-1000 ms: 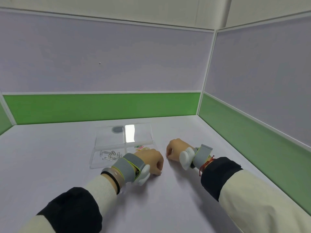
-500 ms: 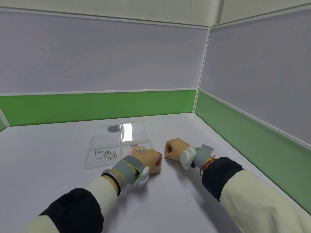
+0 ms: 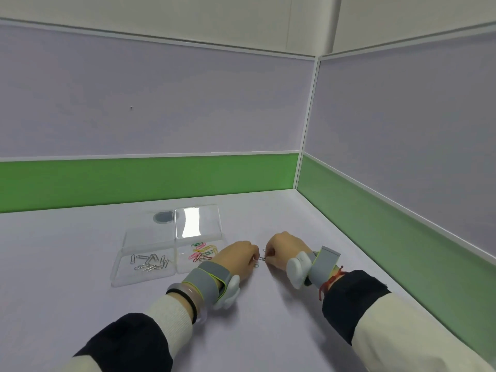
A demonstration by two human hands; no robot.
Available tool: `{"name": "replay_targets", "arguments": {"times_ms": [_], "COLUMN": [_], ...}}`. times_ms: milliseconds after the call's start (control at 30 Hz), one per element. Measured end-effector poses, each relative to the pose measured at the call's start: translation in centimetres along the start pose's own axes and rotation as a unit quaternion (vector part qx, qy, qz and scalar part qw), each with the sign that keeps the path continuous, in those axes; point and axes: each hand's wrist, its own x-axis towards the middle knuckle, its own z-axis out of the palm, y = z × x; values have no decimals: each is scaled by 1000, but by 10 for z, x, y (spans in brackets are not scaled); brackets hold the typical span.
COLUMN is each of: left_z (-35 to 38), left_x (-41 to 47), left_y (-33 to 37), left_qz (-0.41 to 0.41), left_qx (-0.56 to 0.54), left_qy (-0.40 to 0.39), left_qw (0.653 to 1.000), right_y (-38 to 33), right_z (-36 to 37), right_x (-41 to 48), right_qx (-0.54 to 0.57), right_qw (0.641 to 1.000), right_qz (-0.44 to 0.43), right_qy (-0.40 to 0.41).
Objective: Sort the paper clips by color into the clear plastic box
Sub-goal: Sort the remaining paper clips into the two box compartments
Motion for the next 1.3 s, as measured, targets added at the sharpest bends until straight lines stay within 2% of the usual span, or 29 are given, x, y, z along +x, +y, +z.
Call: {"name": "replay_targets", "arguments": {"times_ms": [100,300,533,767,1000,1133,1300], "left_z": [3,-4,-4,-6,-6,-6,-6], "left_x": [1,7,14,17,18,18,18], "left_y": [-1,-2,5,6,9,9,9], "left_qz": [13,17,11,-22,-36,-55,-66], "left_qx": [25,155,193,170,134,106,88], "left_qy": [0,23,7,-24,-60,-64,-75], "left_qw": [1000,987,981,985,988,991,991], "right_y": [0,-2,-5,-11,-4,-1,-4], "right_z": [3,3,2,2,3,2,0], "right_x": [1,2,1,3,3,3,2], "right_qx": [24,41,-22,10,108,138,185], "right_qw": [1000,999,1000,1000,994,990,982], "right_qz": [12,16,-14,7,-21,-9,15], "right_qy": [-8,-13,9,-29,-12,1,-33]}}
